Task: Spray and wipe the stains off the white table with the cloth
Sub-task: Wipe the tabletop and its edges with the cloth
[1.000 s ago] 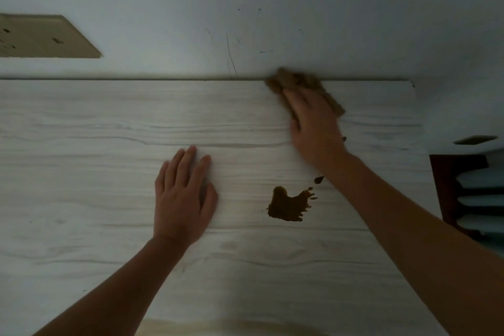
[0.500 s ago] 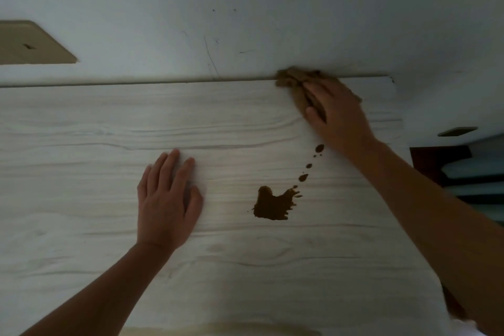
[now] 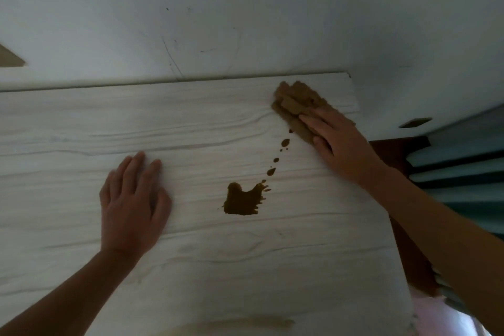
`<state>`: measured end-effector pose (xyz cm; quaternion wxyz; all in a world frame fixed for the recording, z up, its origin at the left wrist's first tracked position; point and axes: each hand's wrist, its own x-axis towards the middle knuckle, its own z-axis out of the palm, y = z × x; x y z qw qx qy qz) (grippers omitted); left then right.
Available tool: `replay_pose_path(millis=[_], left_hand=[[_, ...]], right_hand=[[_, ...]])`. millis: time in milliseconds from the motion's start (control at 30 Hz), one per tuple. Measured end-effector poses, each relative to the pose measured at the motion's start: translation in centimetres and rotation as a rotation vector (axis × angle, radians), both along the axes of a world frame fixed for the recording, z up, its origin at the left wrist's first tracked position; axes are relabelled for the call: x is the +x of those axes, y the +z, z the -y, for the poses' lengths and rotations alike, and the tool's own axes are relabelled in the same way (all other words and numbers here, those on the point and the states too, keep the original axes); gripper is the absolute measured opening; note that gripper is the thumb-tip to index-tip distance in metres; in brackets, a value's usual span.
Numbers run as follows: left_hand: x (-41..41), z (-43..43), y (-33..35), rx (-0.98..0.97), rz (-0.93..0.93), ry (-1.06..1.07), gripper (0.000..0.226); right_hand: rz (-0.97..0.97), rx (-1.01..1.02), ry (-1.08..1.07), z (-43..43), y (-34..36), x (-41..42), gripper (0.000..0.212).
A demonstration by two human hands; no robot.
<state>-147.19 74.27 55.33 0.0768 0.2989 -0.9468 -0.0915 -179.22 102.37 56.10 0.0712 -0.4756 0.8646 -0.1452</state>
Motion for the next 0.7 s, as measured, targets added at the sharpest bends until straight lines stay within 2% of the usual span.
replay_pose_path(millis=[67, 133, 233, 300, 400, 533, 600, 700], left_hand=[[0.0, 0.0, 0.0, -0.001, -0.002, 0.002, 0.059], [0.0, 0.0, 0.0, -0.009, -0.002, 0.000, 0.059], [0.0, 0.0, -0.2, -0.024, -0.009, -0.001, 0.058], [0.1, 0.0, -0.2, -0.024, -0.013, 0.001, 0.058], [0.1, 0.0, -0.3, -0.028, -0.035, 0.001, 0.057], [0.1, 0.1, -0.4, -0.032, -0.039, -0.001, 0.058], [0.1, 0.1, -0.4, -0.027, -0.034, -0.003, 0.059], [0.1, 0.1, -0.3, -0.023, -0.027, -0.003, 0.059]], right_hand=[[-0.026, -0.042, -0.080, 0.6, -0.1, -2.1, 0.052], [-0.008, -0.131, -0.247, 2.4, -0.2, -3.1, 0.051], [0.045, -0.240, -0.443, 5.8, -0.9, -1.7, 0.051], [0.068, -0.249, -0.399, 6.8, -0.9, 0.6, 0.051], [0.141, -0.196, -0.149, 5.4, -0.1, 5.7, 0.053], [0.127, -0.053, 0.144, -0.5, 0.8, 10.1, 0.053], [0.106, -0.003, 0.156, -3.2, 1.0, 9.0, 0.054], [0.089, -0.015, 0.017, -4.3, 0.8, 5.5, 0.053]])
